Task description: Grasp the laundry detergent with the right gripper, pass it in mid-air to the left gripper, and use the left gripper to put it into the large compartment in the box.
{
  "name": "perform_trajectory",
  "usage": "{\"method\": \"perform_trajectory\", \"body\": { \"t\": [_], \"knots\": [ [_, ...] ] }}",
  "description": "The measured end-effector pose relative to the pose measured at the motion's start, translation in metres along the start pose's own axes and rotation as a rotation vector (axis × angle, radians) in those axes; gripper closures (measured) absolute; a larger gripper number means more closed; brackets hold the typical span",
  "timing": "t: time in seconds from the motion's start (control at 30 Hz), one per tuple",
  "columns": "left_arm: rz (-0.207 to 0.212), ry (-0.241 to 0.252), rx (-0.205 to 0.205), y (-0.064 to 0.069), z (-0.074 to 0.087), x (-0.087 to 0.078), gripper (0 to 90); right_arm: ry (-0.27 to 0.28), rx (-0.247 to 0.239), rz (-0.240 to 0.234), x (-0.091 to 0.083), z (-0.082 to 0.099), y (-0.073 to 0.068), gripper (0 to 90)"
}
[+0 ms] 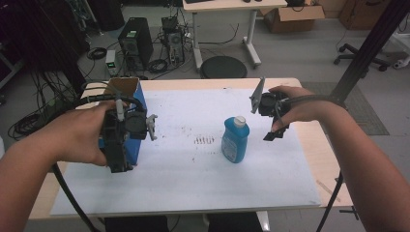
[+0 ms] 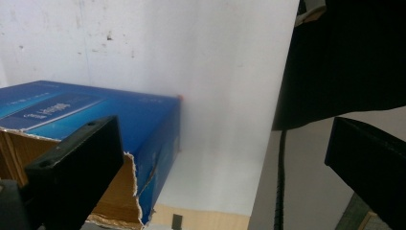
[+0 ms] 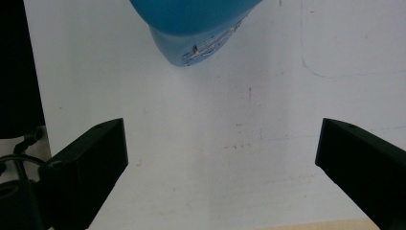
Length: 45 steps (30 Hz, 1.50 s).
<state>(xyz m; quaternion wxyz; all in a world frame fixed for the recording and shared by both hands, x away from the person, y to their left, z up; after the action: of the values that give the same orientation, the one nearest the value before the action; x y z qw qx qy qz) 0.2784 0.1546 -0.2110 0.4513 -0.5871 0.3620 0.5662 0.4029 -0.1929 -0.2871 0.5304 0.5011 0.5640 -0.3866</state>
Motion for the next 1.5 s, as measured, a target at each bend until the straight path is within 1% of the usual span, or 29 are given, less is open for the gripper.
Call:
{"method": "perform_trajectory", "body": {
  "t": [0.23,0.3,0.33,0.5,0.57,0.63,0.67,0.77,0.83,0.87,1.0,1.1,1.17,1.2,1.3,1.37,1.4,1.43,1.5],
  "knots": [
    [0.005,-0.001,0.004,-0.002,-0.002,0.001,0.2,0.004,0.008,0.004,0.000,0.000,-0.002,4.0],
    [0.000,0.000,0.002,-0.004,-0.002,0.002,0.2,0.001,0.010,0.011,0.000,0.001,-0.003,4.0],
    [0.003,0.013,0.007,-0.005,-0.004,0.003,0.2,0.008,0.017,0.018,-0.001,0.001,-0.005,4.0],
    [0.009,0.010,0.014,-0.005,-0.008,0.008,0.2,0.010,0.031,0.030,-0.002,0.003,-0.011,4.1],
    [0.004,0.016,0.025,-0.006,-0.012,0.009,0.2,0.015,0.038,0.038,-0.003,0.004,-0.014,4.1],
    [0.002,0.022,0.023,-0.006,-0.013,0.009,0.3,0.018,0.041,0.042,-0.004,0.004,-0.015,4.0],
    [-0.001,0.021,0.031,-0.006,-0.015,0.010,0.2,0.027,0.050,0.048,-0.004,0.005,-0.018,4.0],
    [0.007,0.026,0.033,-0.007,-0.020,0.013,0.2,0.036,0.067,0.059,-0.004,0.006,-0.022,4.0],
    [0.005,0.023,0.039,-0.008,-0.021,0.014,0.2,0.040,0.075,0.063,-0.005,0.005,-0.024,4.0],
    [0.010,0.023,0.039,-0.008,-0.023,0.017,0.2,0.045,0.090,0.066,-0.005,0.005,-0.026,4.0],
    [0.014,0.023,0.042,-0.009,-0.025,0.020,0.2,0.060,0.109,0.078,-0.004,0.002,-0.032,3.9],
    [0.015,0.023,0.048,-0.011,-0.026,0.022,0.3,0.068,0.116,0.083,-0.002,0.002,-0.035,3.9],
    [0.017,0.022,0.045,-0.012,-0.026,0.023,0.2,0.075,0.131,0.082,0.000,0.002,-0.039,3.9],
    [0.017,0.021,0.045,-0.013,-0.026,0.025,0.2,0.084,0.146,0.088,0.003,0.002,-0.042,3.9],
    [0.022,0.021,0.048,-0.014,-0.026,0.026,0.2,0.095,0.157,0.089,0.005,0.003,-0.044,3.9],
    [0.021,0.023,0.050,-0.016,-0.027,0.028,0.2,0.105,0.170,0.097,0.007,0.003,-0.047,3.9],
    [0.022,0.019,0.050,-0.017,-0.027,0.028,0.2,0.114,0.183,0.112,0.009,0.002,-0.049,3.9],
    [0.024,0.016,0.048,-0.017,-0.028,0.029,0.2,0.114,0.183,0.112,0.009,0.002,-0.049,3.9],
    [0.024,0.017,0.051,-0.018,-0.029,0.030,0.2,0.127,0.198,0.120,0.010,0.003,-0.052,3.9]
  ]
}}
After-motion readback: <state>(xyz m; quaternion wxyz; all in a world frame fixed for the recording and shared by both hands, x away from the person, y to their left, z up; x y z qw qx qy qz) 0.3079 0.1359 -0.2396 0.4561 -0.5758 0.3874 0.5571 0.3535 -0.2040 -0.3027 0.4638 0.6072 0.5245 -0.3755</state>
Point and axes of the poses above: each handheld gripper's, and its own axes: x roughly forward along the jaws, z roughly out of its underside, y roughly to its right, the point moved 1 cm from there along x, roughly forward along the jaws, and after that the axes turned 13 degrees about -x, right-handed, at the moved point
